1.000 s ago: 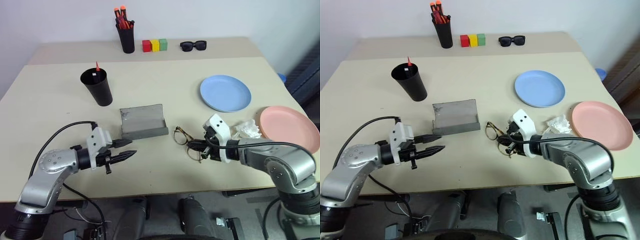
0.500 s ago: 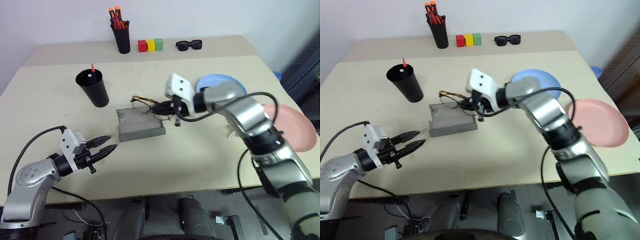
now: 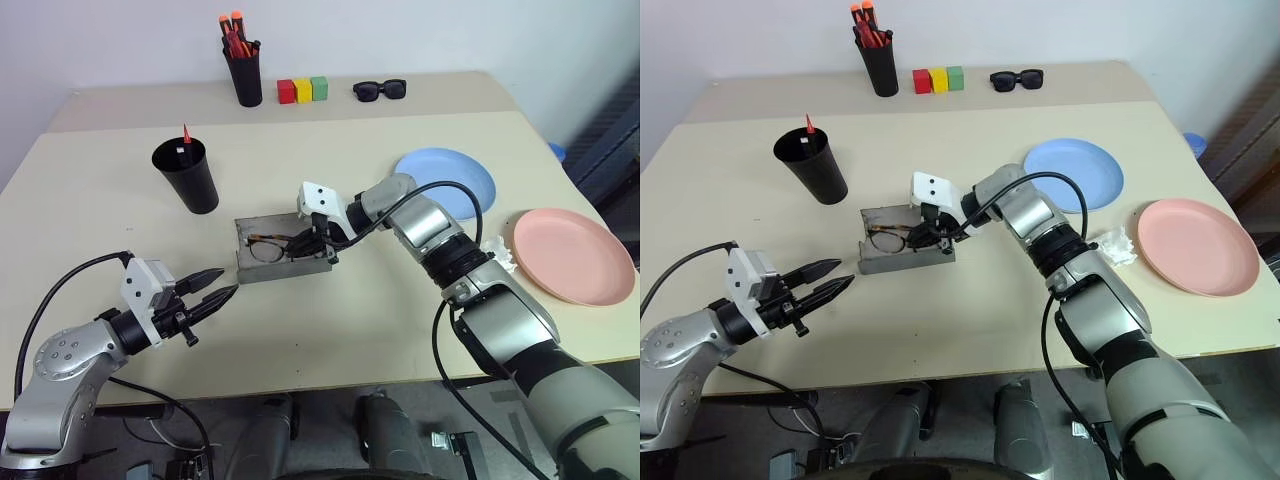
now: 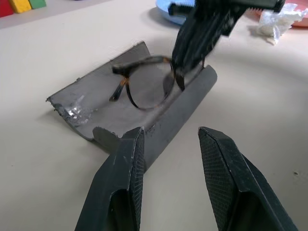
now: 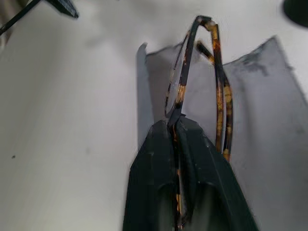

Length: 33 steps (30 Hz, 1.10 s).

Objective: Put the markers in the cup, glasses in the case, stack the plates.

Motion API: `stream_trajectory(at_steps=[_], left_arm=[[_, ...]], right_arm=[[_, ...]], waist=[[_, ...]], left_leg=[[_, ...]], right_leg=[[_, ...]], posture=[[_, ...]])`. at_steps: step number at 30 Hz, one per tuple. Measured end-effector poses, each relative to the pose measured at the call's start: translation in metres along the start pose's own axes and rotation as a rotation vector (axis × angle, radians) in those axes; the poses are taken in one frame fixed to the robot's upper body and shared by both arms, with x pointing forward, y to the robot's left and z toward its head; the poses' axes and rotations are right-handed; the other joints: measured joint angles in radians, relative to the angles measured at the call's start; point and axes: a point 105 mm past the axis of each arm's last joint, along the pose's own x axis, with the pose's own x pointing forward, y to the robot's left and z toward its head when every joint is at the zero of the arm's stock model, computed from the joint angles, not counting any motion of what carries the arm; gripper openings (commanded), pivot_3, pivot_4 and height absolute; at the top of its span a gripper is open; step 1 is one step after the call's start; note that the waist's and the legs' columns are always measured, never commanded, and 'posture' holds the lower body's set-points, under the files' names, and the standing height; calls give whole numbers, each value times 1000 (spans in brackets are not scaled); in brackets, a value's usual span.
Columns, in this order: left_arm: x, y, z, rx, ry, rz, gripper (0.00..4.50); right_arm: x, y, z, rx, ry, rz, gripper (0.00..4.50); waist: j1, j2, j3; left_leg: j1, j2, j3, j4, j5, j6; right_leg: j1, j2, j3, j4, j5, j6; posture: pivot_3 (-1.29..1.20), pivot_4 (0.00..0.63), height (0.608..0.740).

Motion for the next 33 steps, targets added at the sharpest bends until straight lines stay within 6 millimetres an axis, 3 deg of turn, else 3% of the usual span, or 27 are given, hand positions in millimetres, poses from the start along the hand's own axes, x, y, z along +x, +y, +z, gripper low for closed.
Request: stream_trajectory(at_steps=[6,8,11,13,15,19,23,28,33], left_arm=[[0,6,-5,-13,10,17,1807],[4,11,-4,-34,1,33,1807],[24,33,15,-145,-91,112,930],[34,39,30,-159,-120,117,69],[44,39,38,-164,-117,104,69],[84,35,47,-162,-51,72,69],[129,40,64,-231,-12,95,69],[156,55,68,-281,108,165,69],[170,62,53,-360,293,167,69]], right_arm=[[-3,-6,1,-9,-10,-47,4426],[-8,-8,4,-20,-27,-70,4426],[-29,-10,22,-84,-91,-164,4492],[-44,-7,34,-125,-138,-222,4492],[-54,-1,33,-116,-163,-266,4492],[-59,22,7,-29,-155,-341,4492],[-67,47,3,5,-165,-415,4492],[-75,76,-20,37,-97,-485,4492],[-77,87,-29,59,-63,-533,4492]], waist=[[0,0,0],[3,1,0],[16,1,1],[11,0,0],[8,0,-1],[10,0,0],[11,-1,0],[6,-1,0],[6,-1,0]], left_leg=[[0,0,0,0,0,-1],[0,0,0,0,0,-1],[0,0,-5,2,0,-2],[0,-1,-4,3,0,-2],[0,-1,-3,2,1,-1],[0,-2,-2,2,1,-1],[0,-2,-3,4,1,0],[0,-2,-1,4,1,0],[0,-2,0,4,1,0]], right_leg=[[0,0,0,0,0,0],[-1,0,0,0,0,0],[-1,0,-2,2,1,1],[0,0,-2,1,2,3],[2,0,-1,1,2,3],[2,0,-1,3,2,4],[3,0,-1,3,2,4],[2,0,-1,3,1,5],[3,0,-1,3,1,6]], posture=[[0,150,740],[0,150,740],[0,150,740],[0,150,740],[0,150,740],[0,150,740],[0,150,740],[0,150,740],[0,150,740]])
